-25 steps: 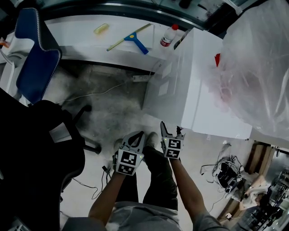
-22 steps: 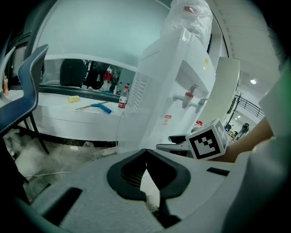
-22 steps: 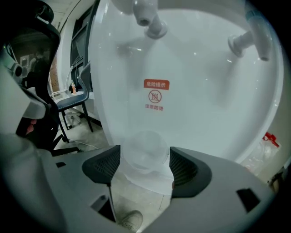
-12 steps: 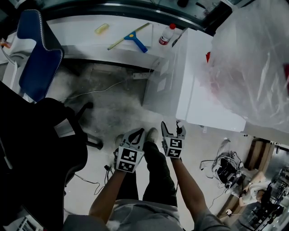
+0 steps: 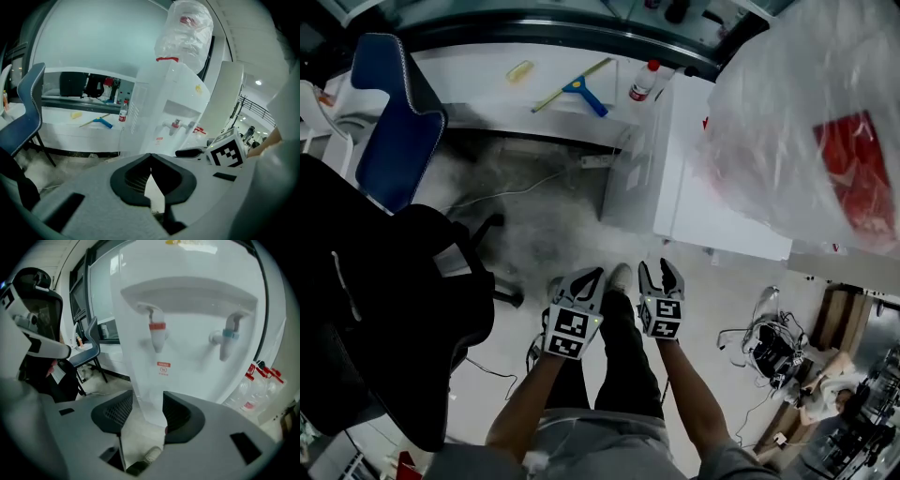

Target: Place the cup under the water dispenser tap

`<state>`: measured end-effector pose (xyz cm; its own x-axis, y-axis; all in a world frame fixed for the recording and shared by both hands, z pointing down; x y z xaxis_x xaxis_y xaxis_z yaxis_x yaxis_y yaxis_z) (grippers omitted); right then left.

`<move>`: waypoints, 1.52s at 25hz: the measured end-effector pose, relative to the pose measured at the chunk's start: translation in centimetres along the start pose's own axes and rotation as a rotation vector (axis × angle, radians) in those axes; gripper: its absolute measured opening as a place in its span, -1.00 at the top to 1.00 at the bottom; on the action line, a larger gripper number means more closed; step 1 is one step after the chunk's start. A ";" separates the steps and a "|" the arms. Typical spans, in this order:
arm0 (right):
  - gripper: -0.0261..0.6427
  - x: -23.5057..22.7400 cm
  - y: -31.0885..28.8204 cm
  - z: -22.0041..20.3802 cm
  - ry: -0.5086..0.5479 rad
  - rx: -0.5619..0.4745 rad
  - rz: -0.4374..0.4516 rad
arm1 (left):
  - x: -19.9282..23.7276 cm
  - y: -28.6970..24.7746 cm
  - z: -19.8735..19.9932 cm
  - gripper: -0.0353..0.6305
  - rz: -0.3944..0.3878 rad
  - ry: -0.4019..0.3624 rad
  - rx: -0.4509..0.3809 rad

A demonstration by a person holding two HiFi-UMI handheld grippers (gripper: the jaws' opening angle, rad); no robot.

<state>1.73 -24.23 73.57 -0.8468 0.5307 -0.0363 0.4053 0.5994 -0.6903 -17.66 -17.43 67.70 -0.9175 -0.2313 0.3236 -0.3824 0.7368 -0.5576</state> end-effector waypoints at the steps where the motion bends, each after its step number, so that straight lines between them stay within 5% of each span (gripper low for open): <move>1: 0.33 0.4 1.0 0.5 -0.003 -0.015 0.003 | -0.2 0.5 0.7 0.86 -0.003 -0.008 -0.001; 11: 0.77 2.9 12.6 8.1 -0.148 -0.177 -0.011 | -4.8 7.1 10.3 0.86 -0.059 -0.140 -0.072; 24: 0.86 6.0 24.8 17.2 -0.248 -0.424 0.017 | -9.3 14.4 19.7 0.86 -0.186 -0.322 -0.160; 38: 0.89 6.1 33.0 28.1 -0.070 -0.777 -0.070 | -12.0 19.0 31.5 0.87 -0.326 -0.486 -0.467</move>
<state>0.27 -18.08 30.27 -0.8883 0.4531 -0.0743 0.4537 0.8911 0.0101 -17.41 -20.67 29.10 -0.7518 -0.6591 -0.0174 -0.6565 0.7508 -0.0736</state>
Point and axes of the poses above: the fingertips, and each gripper's own axes: y backward along the fingers, x to its left, z out of its top, the point moved 9 cm from there along y, backward along the fingers
